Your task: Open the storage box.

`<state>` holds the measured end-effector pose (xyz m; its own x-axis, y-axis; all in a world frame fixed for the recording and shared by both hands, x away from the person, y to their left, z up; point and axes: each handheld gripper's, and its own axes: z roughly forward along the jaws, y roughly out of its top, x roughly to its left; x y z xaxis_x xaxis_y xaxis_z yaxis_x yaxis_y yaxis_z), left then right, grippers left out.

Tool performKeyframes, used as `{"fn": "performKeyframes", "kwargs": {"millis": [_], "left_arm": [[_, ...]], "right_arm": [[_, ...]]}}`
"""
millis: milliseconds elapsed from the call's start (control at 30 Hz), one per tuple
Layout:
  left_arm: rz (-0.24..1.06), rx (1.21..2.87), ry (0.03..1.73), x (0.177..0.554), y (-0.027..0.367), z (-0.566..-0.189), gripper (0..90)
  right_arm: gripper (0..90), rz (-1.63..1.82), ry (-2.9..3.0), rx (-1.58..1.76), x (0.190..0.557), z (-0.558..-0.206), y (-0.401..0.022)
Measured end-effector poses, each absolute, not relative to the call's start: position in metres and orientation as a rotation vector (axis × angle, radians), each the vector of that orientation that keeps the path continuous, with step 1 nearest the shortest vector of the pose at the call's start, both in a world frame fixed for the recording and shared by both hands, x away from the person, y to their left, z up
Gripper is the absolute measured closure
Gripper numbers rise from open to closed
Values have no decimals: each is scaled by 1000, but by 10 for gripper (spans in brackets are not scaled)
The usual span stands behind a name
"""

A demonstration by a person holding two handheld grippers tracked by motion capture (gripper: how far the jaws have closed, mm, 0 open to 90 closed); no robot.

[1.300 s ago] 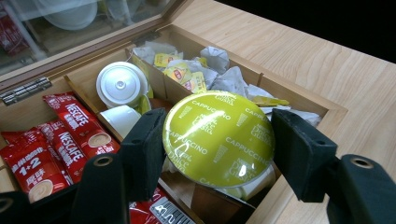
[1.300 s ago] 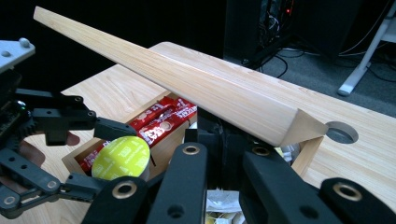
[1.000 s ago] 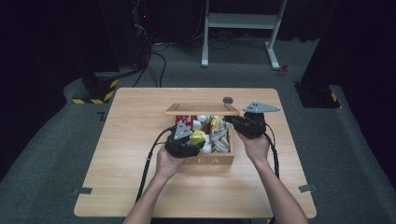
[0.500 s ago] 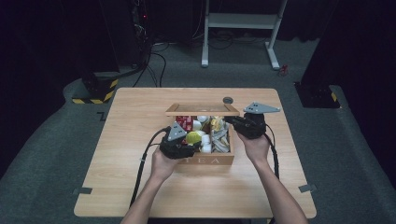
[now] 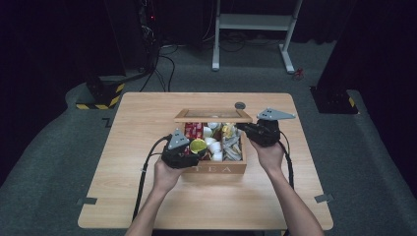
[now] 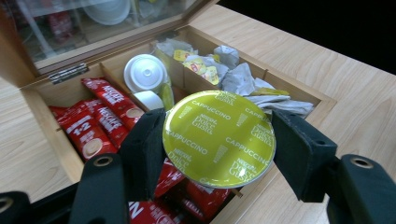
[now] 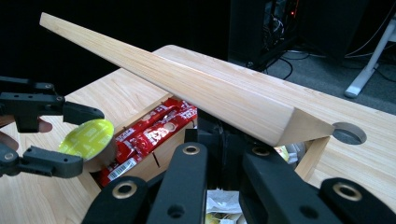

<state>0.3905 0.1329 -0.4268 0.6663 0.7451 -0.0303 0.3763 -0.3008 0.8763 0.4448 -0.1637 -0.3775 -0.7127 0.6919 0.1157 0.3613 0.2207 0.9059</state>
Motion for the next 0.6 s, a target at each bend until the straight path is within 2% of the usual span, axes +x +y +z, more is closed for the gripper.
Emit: {"fn": "performKeyframes", "kwargs": {"millis": [600], "left_arm": [[495,1883,932,384,157,-422,384]], "right_arm": [[897,1494,2189,990,446,-378,-163]]}}
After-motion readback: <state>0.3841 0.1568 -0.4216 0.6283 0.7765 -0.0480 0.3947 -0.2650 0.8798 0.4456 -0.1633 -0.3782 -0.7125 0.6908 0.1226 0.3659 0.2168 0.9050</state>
